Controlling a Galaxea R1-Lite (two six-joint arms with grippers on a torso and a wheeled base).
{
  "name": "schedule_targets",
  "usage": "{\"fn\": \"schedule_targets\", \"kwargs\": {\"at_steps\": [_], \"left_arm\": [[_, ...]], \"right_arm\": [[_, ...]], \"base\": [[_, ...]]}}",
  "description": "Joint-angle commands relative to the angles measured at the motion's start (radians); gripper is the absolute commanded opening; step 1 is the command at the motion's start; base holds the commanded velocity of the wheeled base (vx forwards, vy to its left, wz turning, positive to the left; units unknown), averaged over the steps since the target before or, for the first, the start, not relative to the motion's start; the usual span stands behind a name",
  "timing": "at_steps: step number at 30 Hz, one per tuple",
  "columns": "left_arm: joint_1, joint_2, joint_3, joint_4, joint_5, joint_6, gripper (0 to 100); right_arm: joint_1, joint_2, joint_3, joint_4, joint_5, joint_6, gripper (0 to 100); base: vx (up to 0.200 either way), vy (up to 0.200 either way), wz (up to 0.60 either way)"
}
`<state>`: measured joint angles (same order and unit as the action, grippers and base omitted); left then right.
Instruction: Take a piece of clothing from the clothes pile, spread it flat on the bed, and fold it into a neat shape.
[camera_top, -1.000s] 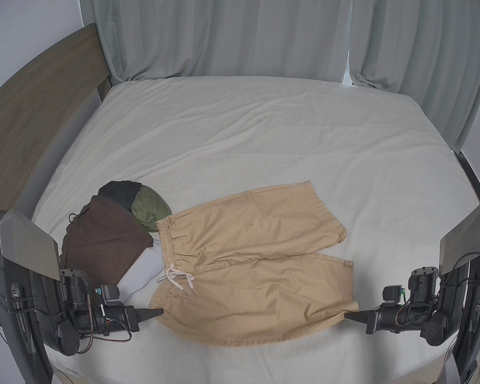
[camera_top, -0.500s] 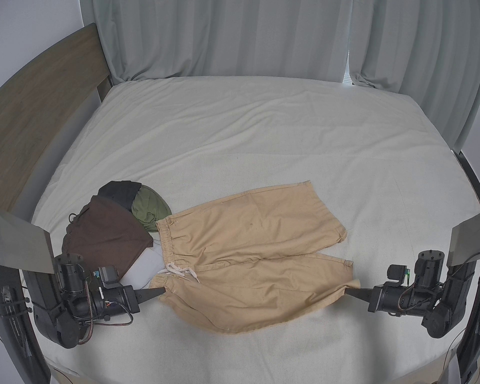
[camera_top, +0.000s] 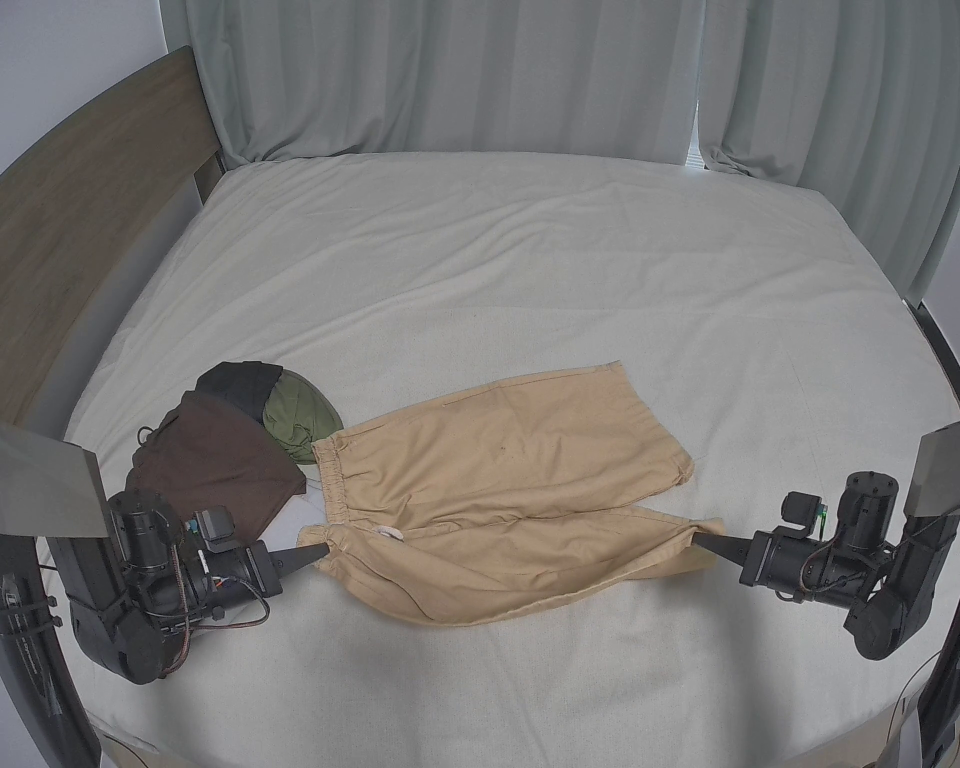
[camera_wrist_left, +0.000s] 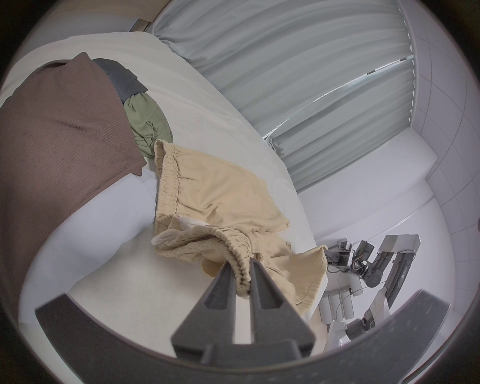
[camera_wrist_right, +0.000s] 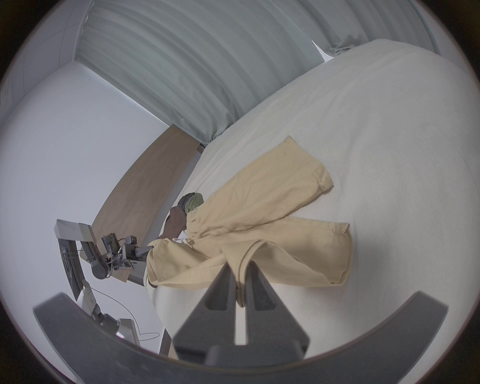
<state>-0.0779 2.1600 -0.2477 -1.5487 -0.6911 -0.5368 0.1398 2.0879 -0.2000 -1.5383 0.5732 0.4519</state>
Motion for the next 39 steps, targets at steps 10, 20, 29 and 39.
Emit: {"fn": "schedule_targets", "kwargs": {"at_steps": [10,20,29,39], "left_arm": [[-0.020,-0.055,-0.067,-0.001,0.054,-0.109,0],[-0.017,-0.058,-0.108,-0.001,0.087,-0.152,0],[-0.013,-0.057,-0.122,-0.001,0.090,-0.158,0],[-0.034,-0.046,-0.140,-0.001,0.147,-0.158,0]], "right_arm": [[0.000,-0.094,-0.044,0.000,0.005,0.099,0],[0.000,-0.117,-0.095,0.000,-0.001,0.157,0],[0.000,-0.117,-0.139,-0.002,-0.007,0.169,0],[-0.009,-0.103,-0.225,0.000,-0.009,0.177,0]], "base": [[0.000,0.000,0.00],[0.000,0.000,0.00],[0.000,0.000,0.00],[0.000,0.000,0.00]]}}
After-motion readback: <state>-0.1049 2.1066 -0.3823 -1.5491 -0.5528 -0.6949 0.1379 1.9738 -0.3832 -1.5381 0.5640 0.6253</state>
